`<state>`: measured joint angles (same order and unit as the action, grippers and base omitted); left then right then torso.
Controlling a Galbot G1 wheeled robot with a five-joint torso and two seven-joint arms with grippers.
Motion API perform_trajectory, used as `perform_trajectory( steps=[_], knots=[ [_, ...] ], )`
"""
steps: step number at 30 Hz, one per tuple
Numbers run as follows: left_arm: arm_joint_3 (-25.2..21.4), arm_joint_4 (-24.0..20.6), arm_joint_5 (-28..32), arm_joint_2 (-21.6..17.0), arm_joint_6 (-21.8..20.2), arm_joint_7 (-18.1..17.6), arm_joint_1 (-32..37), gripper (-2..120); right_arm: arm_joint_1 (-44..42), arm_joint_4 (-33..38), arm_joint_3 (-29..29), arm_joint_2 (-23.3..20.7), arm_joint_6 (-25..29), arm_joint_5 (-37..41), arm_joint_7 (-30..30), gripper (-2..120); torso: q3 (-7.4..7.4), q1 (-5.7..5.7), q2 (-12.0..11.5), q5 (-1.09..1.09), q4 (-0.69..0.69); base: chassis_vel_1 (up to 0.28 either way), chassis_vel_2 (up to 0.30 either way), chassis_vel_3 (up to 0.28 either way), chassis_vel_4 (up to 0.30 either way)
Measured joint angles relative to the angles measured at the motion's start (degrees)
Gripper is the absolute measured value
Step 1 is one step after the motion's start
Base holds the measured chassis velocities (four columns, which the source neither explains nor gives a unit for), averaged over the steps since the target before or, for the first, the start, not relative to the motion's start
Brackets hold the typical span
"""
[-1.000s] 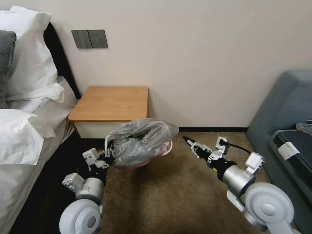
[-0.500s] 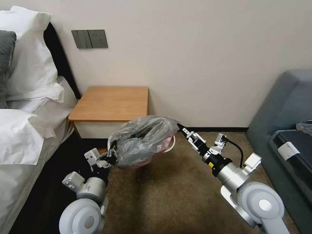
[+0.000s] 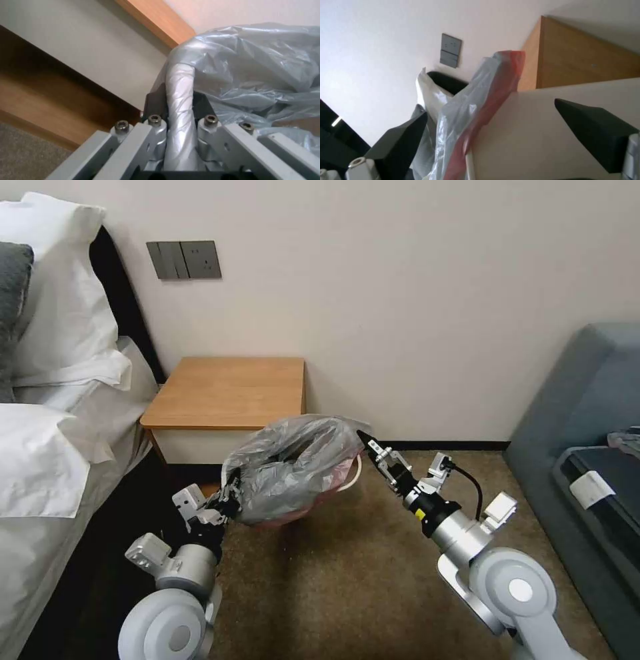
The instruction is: Pick up the garbage bag from the table and place it over the trash can.
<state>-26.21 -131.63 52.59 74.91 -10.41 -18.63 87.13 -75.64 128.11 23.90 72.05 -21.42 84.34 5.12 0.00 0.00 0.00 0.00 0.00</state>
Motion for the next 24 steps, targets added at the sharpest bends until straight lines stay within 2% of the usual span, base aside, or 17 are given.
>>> perform_trajectory(
  steps=[3,4,6,7,9,10,13,14,17,20,22,23,24],
  knots=[
    [0.16,-0.02,0.00,0.12,-0.08,0.09,0.06,5,0.20,-0.68,-0.79,0.31,0.46,-1.36,-1.11,82,0.00,0.00,0.00,0.00,0.00,0.000,0.000,0.000,0.000],
    [0.16,-0.02,0.00,0.12,-0.08,0.09,0.06,5,0.20,-0.68,-0.79,0.31,0.46,-1.36,-1.11,82,0.00,0.00,0.00,0.00,0.00,0.000,0.000,0.000,0.000],
    [0.20,-0.01,-0.01,0.13,-0.11,0.19,0.08,5,0.22,-0.70,-0.87,0.50,0.53,-1.70,-1.62,71,0.00,0.00,0.00,0.00,0.00,0.000,0.000,0.000,0.000],
    [0.20,-0.01,-0.01,0.13,-0.11,0.19,0.08,5,0.22,-0.70,-0.87,0.50,0.53,-1.70,-1.62,71,0.00,0.00,0.00,0.00,0.00,0.000,0.000,0.000,0.000],
    [0.32,0.03,0.05,0.16,-0.11,0.31,0.12,5,0.35,-0.78,-1.05,0.70,1.19,-2.09,-1.81,61,0.00,0.00,0.00,0.00,0.00,0.000,0.000,0.000,0.000],
    [0.32,0.03,0.05,0.16,-0.11,0.31,0.12,5,0.35,-0.78,-1.05,0.70,1.19,-2.09,-1.81,61,0.00,0.00,0.00,0.00,0.00,0.000,0.000,0.000,0.000],
    [0.46,0.14,0.62,0.32,-0.11,0.43,0.31,5,0.42,-0.78,-1.14,1.29,1.84,-2.14,-2.23,46,0.00,0.00,0.00,0.00,0.00,0.000,0.000,0.000,0.000],
    [0.46,0.14,0.62,0.32,-0.11,0.43,0.31,5,0.42,-0.78,-1.14,1.29,1.84,-2.14,-2.23,46,0.00,0.00,0.00,0.00,0.00,0.000,0.000,0.000,0.000],
    [0.52,0.26,1.29,0.60,-0.23,0.43,0.47,5,0.29,-0.76,-1.14,2.04,1.99,-2.47,-3.07,33,0.00,0.00,0.00,0.00,0.00,0.000,0.000,0.000,0.000],
    [0.53,0.26,1.72,0.70,-0.34,0.42,0.52,5,0.20,-0.76,-1.14,2.37,1.99,-2.64,-3.34,26,0.00,0.00,0.00,0.00,0.00,0.000,0.000,0.000,0.000],
    [0.54,0.18,2.75,0.76,-0.55,0.34,0.49,5,0.02,-0.83,-1.12,3.16,2.16,-2.92,-3.66,14,0.00,0.00,0.00,0.00,0.00,0.000,0.000,0.000,0.000],
    [0.54,0.18,2.75,0.76,-0.55,0.34,0.49,5,0.02,-0.83,-1.12,3.16,2.16,-2.92,-3.66,14,0.00,0.00,0.00,0.00,0.00,0.000,0.000,0.000,0.000],
    [0.52,0.14,3.10,0.77,-0.60,0.29,0.42,5,-0.05,-0.83,-1.04,3.50,2.33,-3.14,-3.71,8,0.00,0.00,0.00,0.00,0.00,0.000,0.000,0.000,0.000]
  ],
)
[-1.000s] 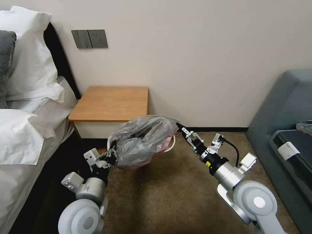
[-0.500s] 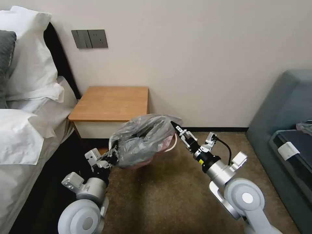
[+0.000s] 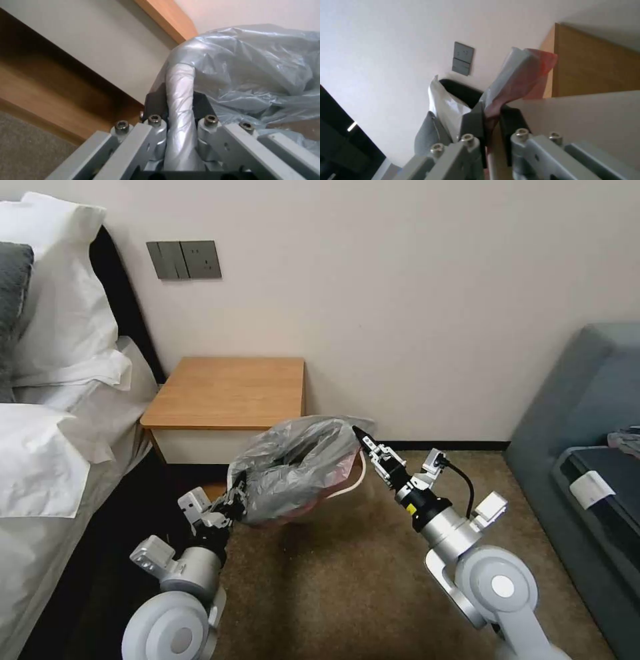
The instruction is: Pick up the garbage bag from the table and place it over the trash can.
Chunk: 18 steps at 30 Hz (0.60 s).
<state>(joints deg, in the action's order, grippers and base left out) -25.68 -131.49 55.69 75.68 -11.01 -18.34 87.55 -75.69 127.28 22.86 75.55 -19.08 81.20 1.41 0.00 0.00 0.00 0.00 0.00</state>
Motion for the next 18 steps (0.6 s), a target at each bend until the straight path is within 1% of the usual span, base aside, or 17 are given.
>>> perform_trajectory(
  steps=[1,2,3,9,15,18],
  knots=[
    [-0.02,0.00,0.19,0.00,-0.01,-0.02,-0.02,5,-0.06,0.00,0.05,0.25,0.37,-0.17,-0.06,5,0.00,0.00,0.00,0.00,0.00,0.000,0.000,0.000,0.000],
    [-0.02,0.00,0.19,0.00,-0.01,-0.02,-0.02,5,-0.06,0.00,0.05,0.25,0.37,-0.17,-0.06,5,0.00,0.00,0.00,0.00,0.00,0.000,0.000,0.000,0.000],
    [-0.10,-0.01,0.98,0.02,-0.02,-0.03,-0.04,5,-0.28,0.00,0.15,0.97,1.54,-0.37,-0.37,0,0.00,0.00,0.00,0.00,0.00,0.000,0.000,0.000,0.000],
    [-0.55,-0.02,3.60,-0.03,-0.22,-0.09,0.13,5,-1.37,0.27,0.99,2.63,2.87,-0.18,-1.69,0,0.00,0.00,0.00,0.00,0.00,0.000,0.000,0.000,0.000],
    [-0.42,-0.02,3.94,0.25,-0.33,-0.12,-0.05,5,-1.60,0.00,1.18,2.59,2.60,-0.41,-0.96,0,0.00,0.00,0.00,0.00,0.00,0.000,0.000,0.000,0.000],
    [-0.41,-0.02,3.99,0.32,-0.33,-0.17,-0.45,5,-2.90,0.00,1.19,1.71,1.65,-2.16,-0.77,0,0.00,0.00,0.00,-0.01,0.00,0.000,0.000,0.000,0.000]
  ],
)
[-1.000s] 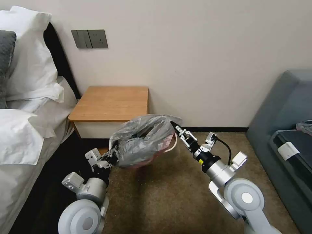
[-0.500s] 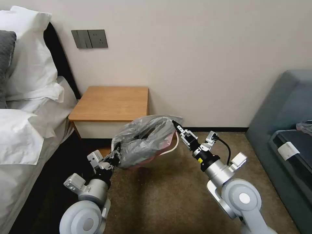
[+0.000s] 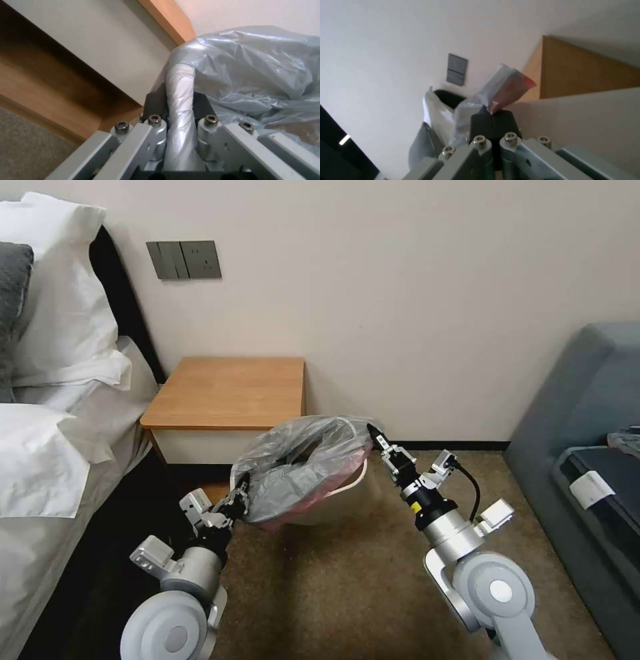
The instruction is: Pick up the garbage bag from the table and place it over the trash can.
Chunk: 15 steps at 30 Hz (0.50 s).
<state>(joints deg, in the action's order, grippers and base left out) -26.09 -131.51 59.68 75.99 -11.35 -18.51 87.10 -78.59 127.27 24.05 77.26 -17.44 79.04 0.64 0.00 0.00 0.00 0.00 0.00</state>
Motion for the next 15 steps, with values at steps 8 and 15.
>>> perform_trajectory(
  steps=[8,15],
  knots=[
    [-0.56,0.45,0.18,0.11,0.08,0.74,-0.33,5,-1.99,-1.08,1.71,-1.72,-1.07,-4.23,-2.21,0,0.00,0.00,0.00,0.00,0.00,0.000,0.000,0.000,0.000],
    [-0.70,0.32,0.27,0.13,0.16,1.81,-0.13,5,-0.83,-5.78,1.68,-1.76,-0.93,-10.96,-5.62,0,0.00,0.00,0.00,0.00,0.00,0.000,0.000,0.000,0.000]
  ],
)
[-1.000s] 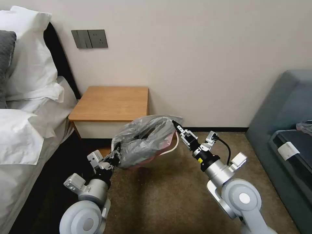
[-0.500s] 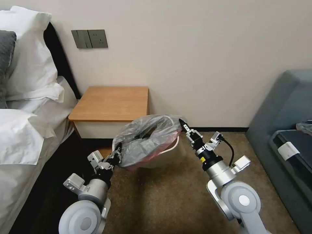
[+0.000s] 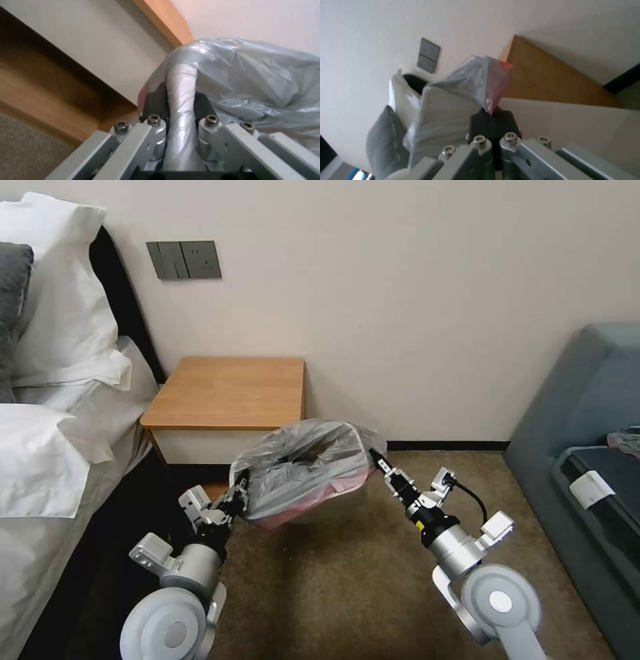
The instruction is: Pick up the garbage bag from the table and place it over the trash can.
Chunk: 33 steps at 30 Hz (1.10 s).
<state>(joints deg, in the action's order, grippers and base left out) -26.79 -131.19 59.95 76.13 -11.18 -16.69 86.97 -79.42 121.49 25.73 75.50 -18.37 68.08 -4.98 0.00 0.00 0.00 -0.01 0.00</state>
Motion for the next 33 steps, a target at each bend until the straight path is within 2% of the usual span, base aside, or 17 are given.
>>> perform_trajectory(
  steps=[5,8,15,18,23,33],
  knots=[
    [-0.12,0.04,0.17,-0.03,0.21,-0.77,-0.33,5,-0.19,-2.07,-0.80,-0.65,0.25,-6.47,-4.80,0,0.00,0.00,0.00,0.00,0.00,0.000,0.000,0.000,0.000],
    [-0.30,0.45,-0.29,-0.11,0.54,-0.80,-0.35,5,-0.71,-1.64,-0.76,-1.12,0.25,-7.60,-5.22,0,0.00,0.00,0.00,0.00,0.00,0.000,0.000,0.000,0.000],
    [-0.33,1.16,-2.25,0.02,1.03,0.01,-0.47,5,-1.86,2.20,-0.33,-1.25,0.24,-7.43,-1.18,0,0.00,0.00,0.00,0.00,0.00,0.000,0.000,0.000,0.000],
    [-0.24,1.63,-3.80,0.04,1.44,0.72,-0.46,5,-3.10,5.87,0.20,-1.33,0.15,-4.41,2.13,0,0.00,0.00,0.00,0.01,0.00,0.000,0.000,0.000,0.000],
    [-0.24,1.58,-3.95,0.06,1.48,0.75,-0.31,5,-4.57,7.96,0.71,-1.23,-0.41,-2.89,3.09,0,0.00,0.00,0.00,0.01,0.00,0.000,0.000,0.000,0.000],
    [-0.20,0.44,-3.81,0.10,1.47,0.73,0.11,5,-6.33,7.38,-0.71,-0.84,-1.12,-6.06,3.27,0,0.00,0.00,0.00,0.01,0.00,0.000,0.000,0.000,0.000]
  ],
)
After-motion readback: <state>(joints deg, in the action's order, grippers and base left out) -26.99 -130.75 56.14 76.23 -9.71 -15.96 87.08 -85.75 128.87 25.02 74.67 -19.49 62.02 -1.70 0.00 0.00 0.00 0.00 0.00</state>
